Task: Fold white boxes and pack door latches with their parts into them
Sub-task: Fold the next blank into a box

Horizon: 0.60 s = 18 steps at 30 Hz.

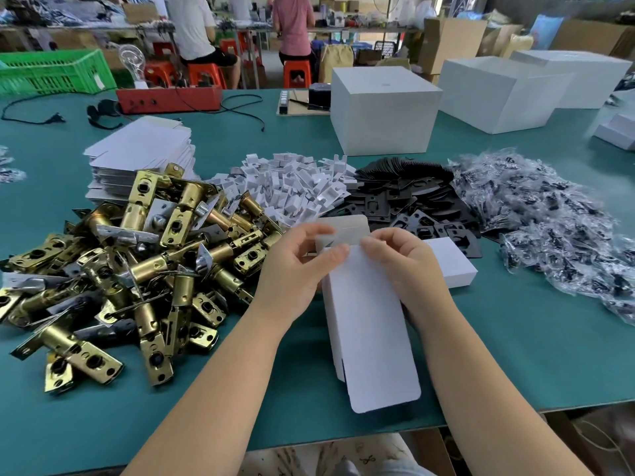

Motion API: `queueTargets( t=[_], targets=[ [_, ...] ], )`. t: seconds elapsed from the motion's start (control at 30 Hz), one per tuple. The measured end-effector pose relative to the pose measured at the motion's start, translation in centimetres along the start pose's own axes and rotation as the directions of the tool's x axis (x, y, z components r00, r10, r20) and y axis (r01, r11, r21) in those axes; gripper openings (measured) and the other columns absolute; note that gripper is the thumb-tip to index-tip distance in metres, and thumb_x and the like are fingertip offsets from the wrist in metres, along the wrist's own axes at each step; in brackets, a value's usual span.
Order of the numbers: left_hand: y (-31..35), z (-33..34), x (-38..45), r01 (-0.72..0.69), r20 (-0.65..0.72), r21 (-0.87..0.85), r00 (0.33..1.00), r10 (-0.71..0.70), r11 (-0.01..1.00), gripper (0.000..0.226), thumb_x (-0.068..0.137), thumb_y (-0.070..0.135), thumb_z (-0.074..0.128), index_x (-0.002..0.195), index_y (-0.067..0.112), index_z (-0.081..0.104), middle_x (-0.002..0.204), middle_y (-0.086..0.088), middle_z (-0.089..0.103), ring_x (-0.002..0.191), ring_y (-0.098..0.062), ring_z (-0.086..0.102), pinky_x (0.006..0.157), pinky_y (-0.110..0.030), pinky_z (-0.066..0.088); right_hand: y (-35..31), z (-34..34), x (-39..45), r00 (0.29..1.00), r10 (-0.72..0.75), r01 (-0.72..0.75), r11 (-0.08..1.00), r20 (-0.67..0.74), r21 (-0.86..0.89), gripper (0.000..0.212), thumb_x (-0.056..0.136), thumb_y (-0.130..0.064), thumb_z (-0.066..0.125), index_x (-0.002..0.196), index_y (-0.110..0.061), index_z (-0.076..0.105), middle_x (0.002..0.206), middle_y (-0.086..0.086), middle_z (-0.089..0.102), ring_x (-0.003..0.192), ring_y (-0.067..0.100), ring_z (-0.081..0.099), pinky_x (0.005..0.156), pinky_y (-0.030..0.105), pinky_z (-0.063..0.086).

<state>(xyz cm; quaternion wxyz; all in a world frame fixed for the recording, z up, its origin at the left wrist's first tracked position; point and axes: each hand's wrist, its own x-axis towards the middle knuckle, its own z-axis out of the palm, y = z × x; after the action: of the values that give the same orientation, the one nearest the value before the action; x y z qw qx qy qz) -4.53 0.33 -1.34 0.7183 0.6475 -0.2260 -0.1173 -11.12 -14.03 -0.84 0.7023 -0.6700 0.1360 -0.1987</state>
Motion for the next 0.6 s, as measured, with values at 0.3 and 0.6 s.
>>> queueTargets(
  t=[0.3,0.6],
  targets=[
    [0.1,-0.19,-0.08,0.002,0.025,0.04,1.0,-0.003,0.999,0.02,0.089,0.02,0.07,0.072,0.027,0.076,0.068,0.011,0.069,0.063,-0.002,0.063,0.053,-0.015,0.047,0.12,0.1,0.15,0.993,-0.121,0.121,0.991,0.007,-0.05,0.03,0.083,-0.009,0.072,0.093,-0.036,0.062,0.085,-0.015,0.064,0.066,0.004,0.055,0.063,0.021,0.049],
    [-0.27,0.13,-0.09,0.037,0.059,0.006,0.998,-0.037,0.999,0.034,0.092,0.014,0.066,0.113,0.04,0.061,0.1,0.007,0.073,0.088,-0.01,0.07,0.071,-0.024,0.057,-0.02,0.28,-0.03,0.995,-0.097,0.095,0.993,-0.027,-0.065,0.025,0.087,0.001,0.062,0.081,-0.024,0.057,0.067,-0.017,0.06,0.064,0.004,0.052,0.06,0.018,0.044]
  ],
)
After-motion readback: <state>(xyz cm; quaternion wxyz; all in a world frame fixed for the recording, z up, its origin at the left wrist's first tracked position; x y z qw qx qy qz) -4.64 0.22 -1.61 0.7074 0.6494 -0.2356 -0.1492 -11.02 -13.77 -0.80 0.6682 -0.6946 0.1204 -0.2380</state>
